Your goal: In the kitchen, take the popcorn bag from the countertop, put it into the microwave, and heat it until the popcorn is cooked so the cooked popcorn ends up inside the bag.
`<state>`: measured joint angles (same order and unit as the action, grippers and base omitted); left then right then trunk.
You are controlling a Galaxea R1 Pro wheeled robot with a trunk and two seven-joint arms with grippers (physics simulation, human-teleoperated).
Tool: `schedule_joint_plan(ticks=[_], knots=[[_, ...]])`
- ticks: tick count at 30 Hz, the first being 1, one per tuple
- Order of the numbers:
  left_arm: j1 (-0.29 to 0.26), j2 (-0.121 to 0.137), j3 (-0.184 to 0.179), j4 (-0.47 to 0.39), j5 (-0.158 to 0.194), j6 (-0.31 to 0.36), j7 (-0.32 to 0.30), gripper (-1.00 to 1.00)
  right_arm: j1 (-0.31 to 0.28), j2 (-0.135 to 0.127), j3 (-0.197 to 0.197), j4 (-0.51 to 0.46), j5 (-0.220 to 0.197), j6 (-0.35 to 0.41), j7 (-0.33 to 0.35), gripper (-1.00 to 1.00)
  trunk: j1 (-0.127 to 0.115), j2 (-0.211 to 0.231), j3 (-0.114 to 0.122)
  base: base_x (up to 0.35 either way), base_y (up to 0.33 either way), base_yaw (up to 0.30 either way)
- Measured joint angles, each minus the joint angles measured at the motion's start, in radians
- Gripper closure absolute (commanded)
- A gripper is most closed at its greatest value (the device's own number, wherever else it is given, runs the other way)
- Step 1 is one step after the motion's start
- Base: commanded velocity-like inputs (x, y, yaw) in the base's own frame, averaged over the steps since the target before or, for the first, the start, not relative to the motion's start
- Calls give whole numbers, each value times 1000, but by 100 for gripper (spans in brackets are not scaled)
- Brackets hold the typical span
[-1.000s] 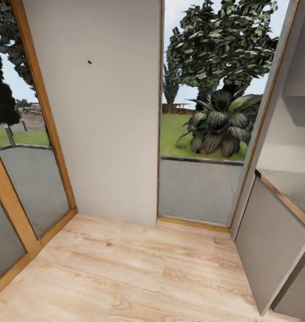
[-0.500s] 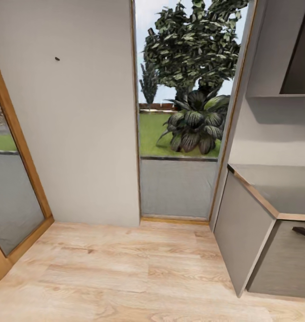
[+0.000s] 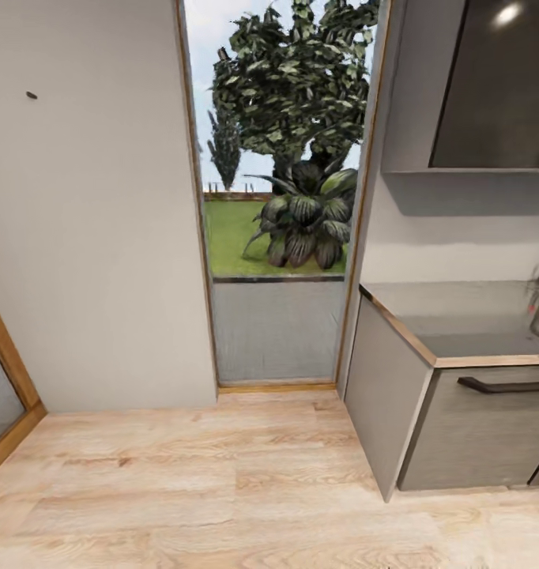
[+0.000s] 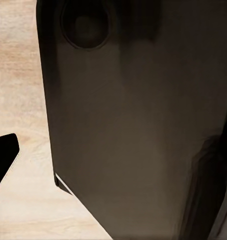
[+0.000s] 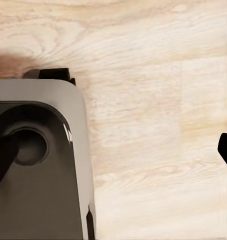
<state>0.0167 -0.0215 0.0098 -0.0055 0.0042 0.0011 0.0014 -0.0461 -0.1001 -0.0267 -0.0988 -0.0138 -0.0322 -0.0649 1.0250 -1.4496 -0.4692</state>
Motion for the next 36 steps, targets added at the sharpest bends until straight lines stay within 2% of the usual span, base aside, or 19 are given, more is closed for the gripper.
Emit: schedule_joint_plan(ticks=[8,10,13,14,17,19,20,21,22,24,27,31,36], knots=[[0,0,1,-3,0,-1,0,-100,-1,2,-1,-18,0,-1,0,-100,0,0,0,-203,-88,-300],[-4,0,-2,-7,-1,-1,1,-100,-1,5,-1,-54,0,0,-2,-100,0,0,0,-29,-8,-300],[-38,5,-7,-23,-6,0,1,-100,-12,5,-1,-158,1,4,-4,-100,0,0,1,-7,-2,-300],[-55,3,-8,-26,-8,0,0,-100,-30,3,0,-200,1,3,-4,-100,0,0,1,-2,-1,-300],[-77,1,-10,-39,-8,-1,0,-100,-96,-1,0,-245,1,2,-4,-100,0,0,0,-1,0,-300],[-83,3,-8,-50,-5,-13,0,-100,-166,-9,0,-256,1,3,-4,-100,0,0,0,0,0,-300],[-84,2,-5,-55,-2,-31,0,-100,-227,-17,-1,-259,0,7,-4,-100,0,0,0,0,0,-300],[-85,2,-4,-55,-1,-39,0,-100,-322,-19,1,-260,2,10,-4,-100,0,0,0,0,0,-300],[-85,2,-3,-56,-1,-43,0,-100,-364,-20,1,-257,2,11,-4,-100,0,0,0,0,0,-300],[-83,5,1,-55,1,-46,0,-100,-412,-18,0,-253,1,10,-4,-100,0,0,0,0,0,-300],[-78,7,3,-54,2,-47,0,-100,-419,-19,2,-252,0,2,-4,-100,0,0,0,0,0,-300],[-73,-2,-5,-54,-1,-48,0,-100,-415,-35,5,-255,0,-25,3,-100,0,0,0,0,0,-300],[-74,-3,-3,-56,0,-48,0,-100,-413,-37,5,-267,0,-27,8,-100,0,0,0,0,0,-300]])
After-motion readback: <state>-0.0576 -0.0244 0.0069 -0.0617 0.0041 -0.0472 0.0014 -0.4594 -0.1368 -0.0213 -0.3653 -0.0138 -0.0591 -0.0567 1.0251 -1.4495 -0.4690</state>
